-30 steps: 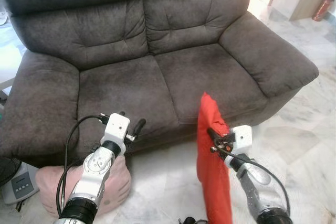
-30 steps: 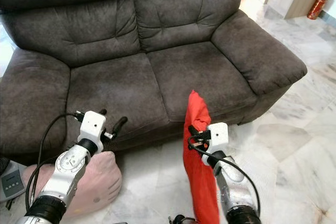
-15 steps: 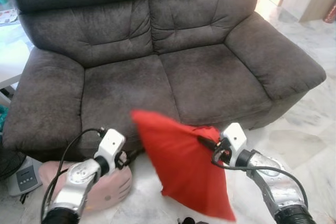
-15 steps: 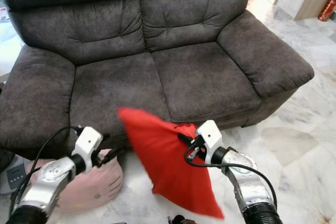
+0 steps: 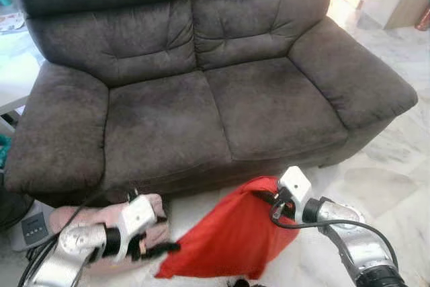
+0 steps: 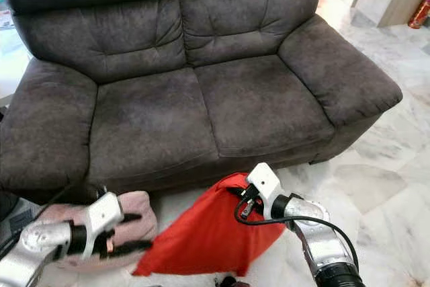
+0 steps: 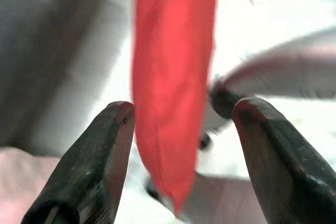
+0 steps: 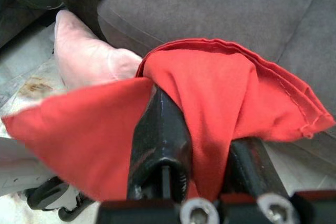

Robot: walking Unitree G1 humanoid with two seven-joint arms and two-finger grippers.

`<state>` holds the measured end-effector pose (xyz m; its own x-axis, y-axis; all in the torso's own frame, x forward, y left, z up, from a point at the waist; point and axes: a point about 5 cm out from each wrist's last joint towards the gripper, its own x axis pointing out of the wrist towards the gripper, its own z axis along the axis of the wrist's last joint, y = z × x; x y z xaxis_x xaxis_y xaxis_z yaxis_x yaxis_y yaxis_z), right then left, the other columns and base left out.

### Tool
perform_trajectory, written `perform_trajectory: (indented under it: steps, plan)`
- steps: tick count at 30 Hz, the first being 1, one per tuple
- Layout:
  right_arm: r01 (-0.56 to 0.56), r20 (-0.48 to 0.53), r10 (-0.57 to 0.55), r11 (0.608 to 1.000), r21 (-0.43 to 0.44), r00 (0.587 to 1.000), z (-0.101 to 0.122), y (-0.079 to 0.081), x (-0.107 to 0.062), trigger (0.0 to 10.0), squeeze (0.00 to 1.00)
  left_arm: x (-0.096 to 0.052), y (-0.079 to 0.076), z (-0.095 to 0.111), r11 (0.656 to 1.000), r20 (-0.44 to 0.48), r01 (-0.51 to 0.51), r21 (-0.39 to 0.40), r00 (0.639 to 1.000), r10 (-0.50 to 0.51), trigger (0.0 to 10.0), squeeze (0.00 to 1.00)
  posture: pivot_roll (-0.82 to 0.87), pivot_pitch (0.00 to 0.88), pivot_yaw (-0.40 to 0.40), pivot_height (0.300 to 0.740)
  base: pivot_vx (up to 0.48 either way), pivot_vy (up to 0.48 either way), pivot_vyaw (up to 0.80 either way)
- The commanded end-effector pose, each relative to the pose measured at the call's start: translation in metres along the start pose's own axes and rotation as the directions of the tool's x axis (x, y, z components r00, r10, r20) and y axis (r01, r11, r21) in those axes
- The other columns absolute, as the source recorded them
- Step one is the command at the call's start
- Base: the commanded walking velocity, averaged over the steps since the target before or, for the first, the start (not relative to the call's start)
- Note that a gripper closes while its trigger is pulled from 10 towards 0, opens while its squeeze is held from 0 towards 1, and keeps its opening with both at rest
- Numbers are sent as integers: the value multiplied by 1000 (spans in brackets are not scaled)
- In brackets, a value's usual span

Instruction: Move the pillow to the sofa from floor

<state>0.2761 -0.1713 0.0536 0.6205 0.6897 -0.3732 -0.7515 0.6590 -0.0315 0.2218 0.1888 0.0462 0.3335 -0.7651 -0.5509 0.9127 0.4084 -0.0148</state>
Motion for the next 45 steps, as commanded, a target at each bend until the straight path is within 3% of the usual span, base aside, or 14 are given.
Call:
perform_trajectory:
  steps: [1,6,9,12,18,28,45]
  plan:
    - [-7,134,20,995,-96,991,39,0,8,10000,0,3,-4,-1,1000,-29,26,11,999,-26,10000,0,143,68,4,740,0,0,0]
    - [-21,156,40,992,-124,987,50,2,14,10000,0,16,11,9,987,31,-154,40,988,153,10000,0,138,52,4,740,0,0,0]
    - [-17,155,38,991,-132,987,51,1,13,10000,0,18,14,14,984,48,-176,29,983,174,10000,0,138,47,4,740,0,0,0]
    - [-15,166,38,990,-141,985,56,-1,8,10000,0,20,11,11,986,16,-153,70,988,152,10000,0,132,41,8,740,0,0,0]
    - [-47,151,72,985,-164,986,56,-2,-1,10000,0,19,12,1,983,-12,-168,74,986,169,10000,0,132,34,10,740,0,0,0]
    - [-121,91,139,976,-182,986,51,0,-10,10000,0,7,21,3,980,-16,-175,97,984,177,10000,0,136,34,11,740,0,0,0]
    - [-247,-19,248,952,-179,969,42,8,-23,10000,0,1,18,2,992,-44,-76,98,996,80,10000,0,135,57,5,740,0,0,0]
